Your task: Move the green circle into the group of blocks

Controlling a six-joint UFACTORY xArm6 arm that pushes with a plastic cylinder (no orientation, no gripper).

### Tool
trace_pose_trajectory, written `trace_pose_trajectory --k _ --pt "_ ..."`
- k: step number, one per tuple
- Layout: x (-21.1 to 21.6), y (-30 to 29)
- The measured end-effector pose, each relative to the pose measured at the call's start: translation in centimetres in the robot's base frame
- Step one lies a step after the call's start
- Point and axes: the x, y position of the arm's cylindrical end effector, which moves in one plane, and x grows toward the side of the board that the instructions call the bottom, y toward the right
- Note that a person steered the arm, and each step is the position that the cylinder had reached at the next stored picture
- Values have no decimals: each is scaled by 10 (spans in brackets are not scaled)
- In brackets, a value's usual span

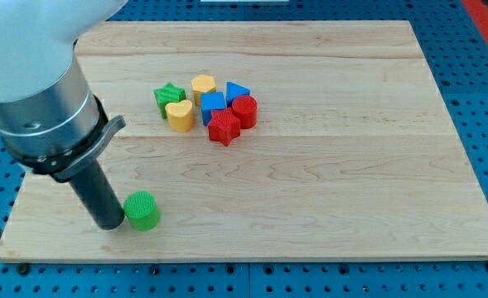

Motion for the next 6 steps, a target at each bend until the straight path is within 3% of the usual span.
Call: trace_pose_trajectory --k 1,2,6 --pt "27 -29" --pt "42 -20" --pt "41 -19"
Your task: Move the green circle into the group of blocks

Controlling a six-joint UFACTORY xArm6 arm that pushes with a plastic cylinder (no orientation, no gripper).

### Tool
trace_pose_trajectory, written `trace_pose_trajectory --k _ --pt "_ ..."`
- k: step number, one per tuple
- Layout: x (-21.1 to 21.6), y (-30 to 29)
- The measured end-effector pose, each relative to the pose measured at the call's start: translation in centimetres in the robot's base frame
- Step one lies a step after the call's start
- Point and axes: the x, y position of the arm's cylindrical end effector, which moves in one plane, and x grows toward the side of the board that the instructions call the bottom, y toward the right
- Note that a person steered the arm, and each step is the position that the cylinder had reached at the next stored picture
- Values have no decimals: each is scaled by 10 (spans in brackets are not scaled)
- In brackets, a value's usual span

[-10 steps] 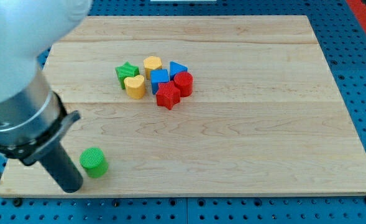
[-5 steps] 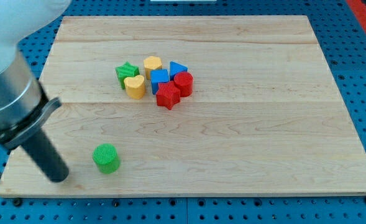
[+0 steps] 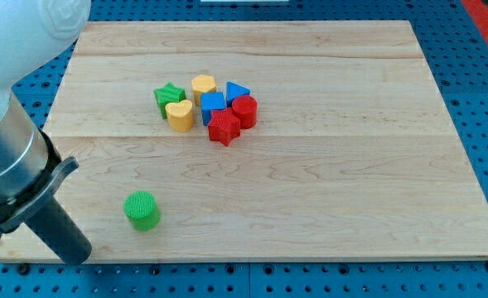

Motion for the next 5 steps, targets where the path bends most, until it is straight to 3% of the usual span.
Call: trace_pose_trajectory --k 4,5 --pt "0 6" --pt "-15 64"
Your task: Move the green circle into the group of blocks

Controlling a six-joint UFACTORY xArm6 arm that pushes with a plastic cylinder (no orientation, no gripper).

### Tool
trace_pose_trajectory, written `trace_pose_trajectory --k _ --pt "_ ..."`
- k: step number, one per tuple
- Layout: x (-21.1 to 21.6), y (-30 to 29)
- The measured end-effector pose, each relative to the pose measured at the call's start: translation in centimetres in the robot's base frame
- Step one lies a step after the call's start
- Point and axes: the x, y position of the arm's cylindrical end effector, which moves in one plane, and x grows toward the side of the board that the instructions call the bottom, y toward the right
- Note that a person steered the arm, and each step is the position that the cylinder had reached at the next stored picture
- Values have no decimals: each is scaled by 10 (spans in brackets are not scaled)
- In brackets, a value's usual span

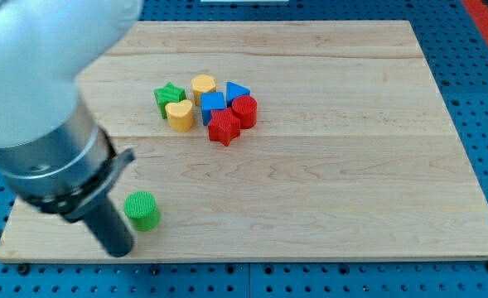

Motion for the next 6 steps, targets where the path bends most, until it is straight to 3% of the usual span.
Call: trace_pose_trajectory --k 1,2,3,4,5,6 --pt "-38 32" --pt "-93 -5" --pt "-41 19" --pt "-5 -8" --pt "-23 -63" --pt "-62 -30"
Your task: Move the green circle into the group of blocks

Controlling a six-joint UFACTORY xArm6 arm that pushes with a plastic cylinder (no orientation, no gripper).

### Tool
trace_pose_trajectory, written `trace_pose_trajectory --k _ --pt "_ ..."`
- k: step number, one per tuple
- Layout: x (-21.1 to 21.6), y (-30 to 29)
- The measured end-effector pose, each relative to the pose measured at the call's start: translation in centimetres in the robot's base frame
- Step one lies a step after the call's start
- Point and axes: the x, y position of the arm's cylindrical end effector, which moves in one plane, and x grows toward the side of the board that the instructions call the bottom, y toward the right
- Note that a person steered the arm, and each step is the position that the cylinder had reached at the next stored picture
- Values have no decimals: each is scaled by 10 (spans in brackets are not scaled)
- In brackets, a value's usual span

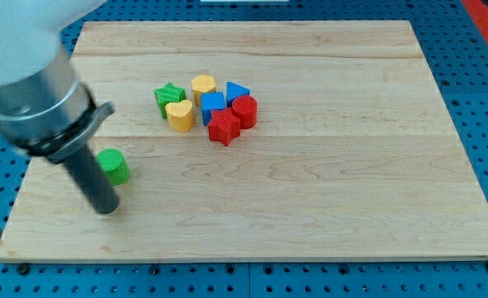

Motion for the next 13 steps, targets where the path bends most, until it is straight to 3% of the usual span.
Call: trace_pose_trajectory --k 1,2,3,4,5,6,7,9,11,12,13 --pt "-36 9" --pt "-12 -12" --pt "-20 -47" --pt "-64 -20" --pt "-66 35" --pt "-67 49" --pt "-71 2" --pt "-87 38" --pt "-129 33" --pt "-96 2" --pt "-62 31"
